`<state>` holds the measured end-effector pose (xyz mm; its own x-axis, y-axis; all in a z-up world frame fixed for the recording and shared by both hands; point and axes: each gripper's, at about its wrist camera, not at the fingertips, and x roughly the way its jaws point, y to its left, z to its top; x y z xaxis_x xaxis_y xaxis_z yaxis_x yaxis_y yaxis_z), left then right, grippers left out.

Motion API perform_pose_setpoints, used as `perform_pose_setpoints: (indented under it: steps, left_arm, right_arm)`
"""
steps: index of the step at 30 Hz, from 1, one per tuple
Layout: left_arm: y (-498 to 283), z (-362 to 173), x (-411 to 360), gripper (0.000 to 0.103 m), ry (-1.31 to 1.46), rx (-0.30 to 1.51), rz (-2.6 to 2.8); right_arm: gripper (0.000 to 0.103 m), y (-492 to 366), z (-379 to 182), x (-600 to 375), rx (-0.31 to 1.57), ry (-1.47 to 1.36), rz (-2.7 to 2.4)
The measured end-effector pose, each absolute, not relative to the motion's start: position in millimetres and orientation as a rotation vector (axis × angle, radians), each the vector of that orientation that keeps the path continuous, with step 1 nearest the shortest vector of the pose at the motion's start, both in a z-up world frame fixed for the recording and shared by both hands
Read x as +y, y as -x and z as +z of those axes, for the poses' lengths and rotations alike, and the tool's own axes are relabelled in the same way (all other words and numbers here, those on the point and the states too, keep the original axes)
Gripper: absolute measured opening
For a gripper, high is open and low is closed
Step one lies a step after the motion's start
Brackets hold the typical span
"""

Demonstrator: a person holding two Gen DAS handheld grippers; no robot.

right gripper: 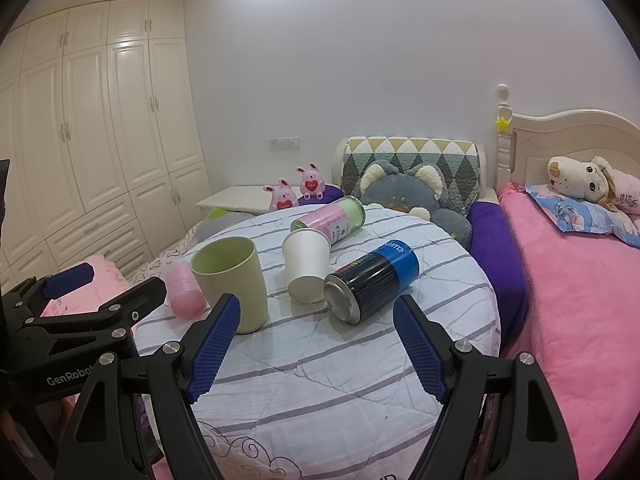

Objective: Flip cup upright

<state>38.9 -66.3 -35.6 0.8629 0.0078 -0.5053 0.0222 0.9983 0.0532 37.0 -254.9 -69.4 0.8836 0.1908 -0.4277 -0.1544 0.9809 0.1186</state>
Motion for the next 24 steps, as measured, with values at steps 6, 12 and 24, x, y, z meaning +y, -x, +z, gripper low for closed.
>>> perform_pose_setpoints:
  steps: [6, 12, 24]
  left_arm:
    - [-39.4, -35.6, -66.3, 0.103, -0.057, 0.531, -0.01]
    - [-40.1, -37.2, -65.7, 0.103, -0.057, 0.529, -0.007]
    - [-40.0, -39.0, -62.3, 0.103, -0.059, 0.526, 0.001]
  right_arm:
    - [0.08, -38.0, -70.7, -254.9, 0.456, -0.081, 0.18]
    - [0.08, -38.1, -70.8, -254.9, 0.456, -0.081, 0.18]
    - [0.08, -39.6, -71.7, -251.5, 0.453, -0.075, 0.185]
